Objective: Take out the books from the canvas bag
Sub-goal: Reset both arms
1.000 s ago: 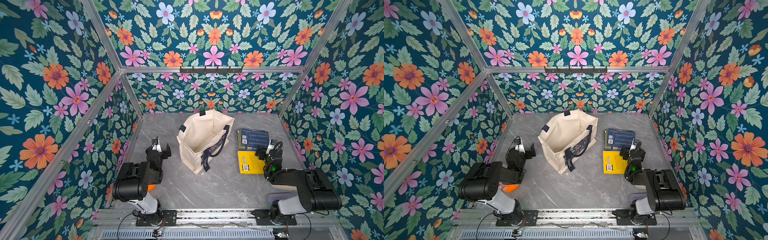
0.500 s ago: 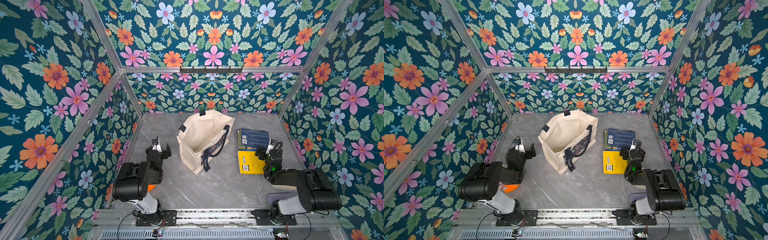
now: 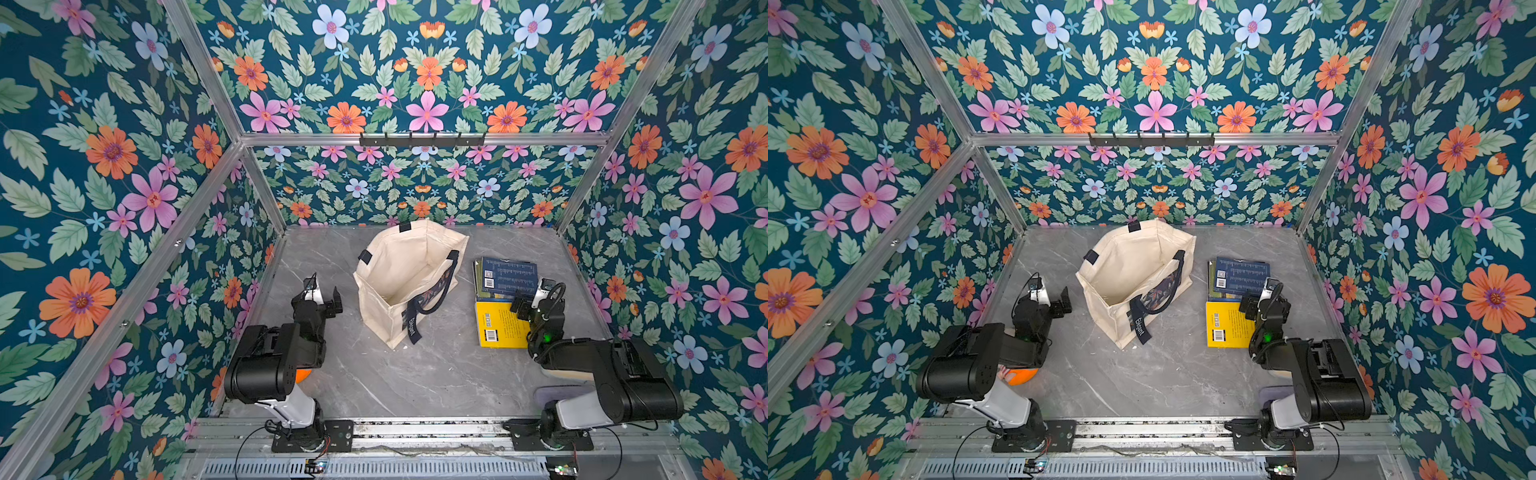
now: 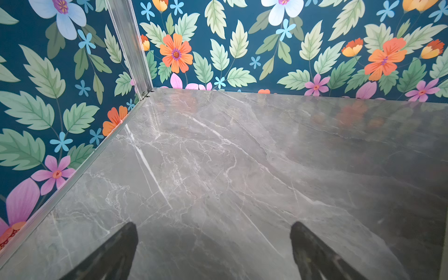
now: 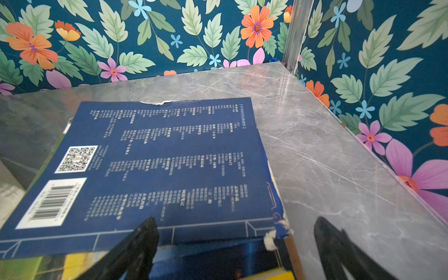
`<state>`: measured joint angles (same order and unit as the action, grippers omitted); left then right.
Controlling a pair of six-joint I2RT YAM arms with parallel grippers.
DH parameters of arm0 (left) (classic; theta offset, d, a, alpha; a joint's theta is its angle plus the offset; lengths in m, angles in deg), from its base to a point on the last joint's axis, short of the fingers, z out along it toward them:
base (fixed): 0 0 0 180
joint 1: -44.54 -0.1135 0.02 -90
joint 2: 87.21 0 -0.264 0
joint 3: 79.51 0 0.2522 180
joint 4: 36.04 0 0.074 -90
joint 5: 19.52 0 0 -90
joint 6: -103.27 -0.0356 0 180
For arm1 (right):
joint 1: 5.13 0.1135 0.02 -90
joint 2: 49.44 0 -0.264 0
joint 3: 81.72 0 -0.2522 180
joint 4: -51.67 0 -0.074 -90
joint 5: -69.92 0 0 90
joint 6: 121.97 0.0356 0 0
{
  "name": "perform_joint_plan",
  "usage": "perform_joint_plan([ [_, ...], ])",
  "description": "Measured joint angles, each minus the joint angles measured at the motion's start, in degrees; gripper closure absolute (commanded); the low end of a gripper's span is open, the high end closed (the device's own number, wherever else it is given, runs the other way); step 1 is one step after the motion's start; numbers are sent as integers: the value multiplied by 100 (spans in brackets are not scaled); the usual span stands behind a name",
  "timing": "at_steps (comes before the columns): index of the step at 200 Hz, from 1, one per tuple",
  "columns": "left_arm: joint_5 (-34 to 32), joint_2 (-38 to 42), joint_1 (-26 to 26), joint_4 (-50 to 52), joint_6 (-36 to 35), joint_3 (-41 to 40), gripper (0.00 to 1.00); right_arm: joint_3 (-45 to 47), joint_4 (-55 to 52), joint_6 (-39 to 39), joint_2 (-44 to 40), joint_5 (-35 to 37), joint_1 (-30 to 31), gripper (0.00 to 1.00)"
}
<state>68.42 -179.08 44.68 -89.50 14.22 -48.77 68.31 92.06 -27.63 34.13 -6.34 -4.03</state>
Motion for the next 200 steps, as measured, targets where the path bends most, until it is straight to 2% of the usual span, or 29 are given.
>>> perform_joint_plan([
  [121, 0, 0, 2, 0, 0, 0, 0, 0, 0, 0, 0, -7, 0, 1],
  [157, 0, 0, 2, 0, 0, 0, 0, 22, -2, -179, -28, -782, -9, 1],
  [200, 2, 0, 2, -2, 0, 0, 0, -55, -46, -127, -20, -684, -94, 1],
])
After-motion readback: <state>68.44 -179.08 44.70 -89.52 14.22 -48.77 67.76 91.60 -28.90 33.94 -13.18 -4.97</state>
